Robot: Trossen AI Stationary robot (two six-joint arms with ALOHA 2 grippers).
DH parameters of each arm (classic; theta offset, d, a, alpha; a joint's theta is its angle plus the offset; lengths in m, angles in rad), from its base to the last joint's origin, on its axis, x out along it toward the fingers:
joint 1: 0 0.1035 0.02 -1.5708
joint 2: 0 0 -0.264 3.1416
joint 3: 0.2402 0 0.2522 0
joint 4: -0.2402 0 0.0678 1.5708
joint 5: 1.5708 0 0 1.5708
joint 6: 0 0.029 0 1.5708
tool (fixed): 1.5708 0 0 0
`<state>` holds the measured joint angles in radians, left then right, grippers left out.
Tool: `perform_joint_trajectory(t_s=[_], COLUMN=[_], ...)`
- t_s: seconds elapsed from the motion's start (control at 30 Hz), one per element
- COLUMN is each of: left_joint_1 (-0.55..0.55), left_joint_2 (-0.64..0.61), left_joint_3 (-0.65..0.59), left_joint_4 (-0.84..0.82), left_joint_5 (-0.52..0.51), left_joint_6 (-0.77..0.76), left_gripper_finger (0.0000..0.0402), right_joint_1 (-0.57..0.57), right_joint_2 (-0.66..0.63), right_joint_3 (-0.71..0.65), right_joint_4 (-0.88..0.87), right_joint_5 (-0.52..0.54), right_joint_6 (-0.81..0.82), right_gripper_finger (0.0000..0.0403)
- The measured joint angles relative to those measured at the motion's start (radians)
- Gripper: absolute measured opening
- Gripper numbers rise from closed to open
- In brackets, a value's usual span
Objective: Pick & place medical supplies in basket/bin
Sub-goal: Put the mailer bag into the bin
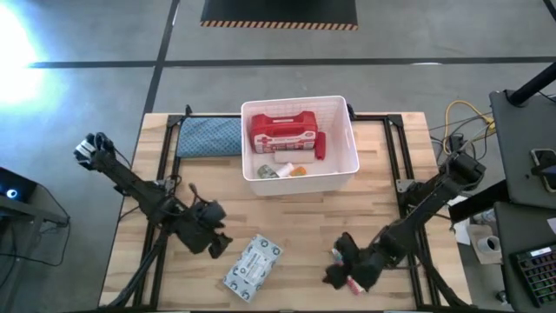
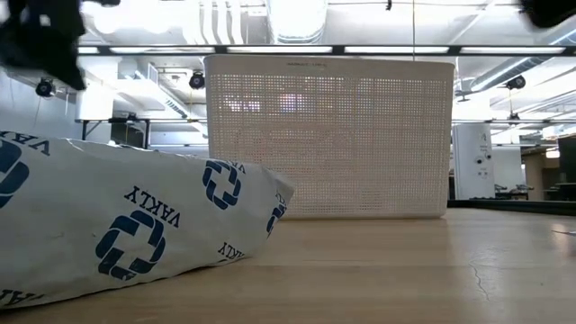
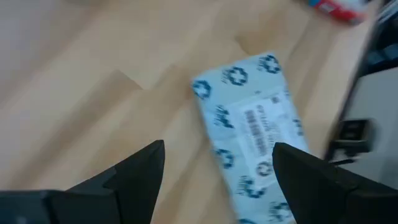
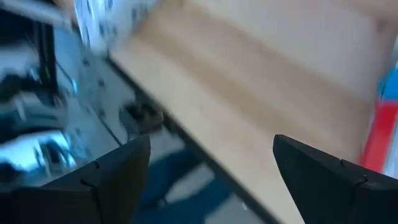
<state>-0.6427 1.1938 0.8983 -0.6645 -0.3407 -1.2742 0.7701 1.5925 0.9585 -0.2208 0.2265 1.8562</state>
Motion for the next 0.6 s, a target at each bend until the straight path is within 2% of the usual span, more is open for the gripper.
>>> perform_joint_trajectory(t_s=[0.13,0.23,0.37,0.6], left_joint_1=[-0.047,-0.06,-0.06,-0.059], left_joint_2=[-0.033,-0.008,0.045,0.167], left_joint_3=[-0.196,-0.282,-0.316,-0.286], left_joint_4=[0.272,0.411,0.42,0.462], left_joint_5=[0.0,0.002,0.043,0.205], left_joint_6=[-0.12,-0.178,-0.208,-0.196], left_gripper_finger=[0.0276,0.0276,0.0276,0.0276], right_joint_1=[-0.073,-0.13,-0.184,-0.219], right_joint_2=[0.0,0.0,0.0,0.0], right_joint_3=[-0.03,-0.032,-0.011,0.019], right_joint_4=[0.039,0.05,0.049,0.051], right_joint_5=[0.025,0.031,0.033,0.003], right_joint_6=[-0.008,-0.049,-0.114,-0.159], right_gripper_finger=[0.0329,0.0329,0.0329,0.0329])
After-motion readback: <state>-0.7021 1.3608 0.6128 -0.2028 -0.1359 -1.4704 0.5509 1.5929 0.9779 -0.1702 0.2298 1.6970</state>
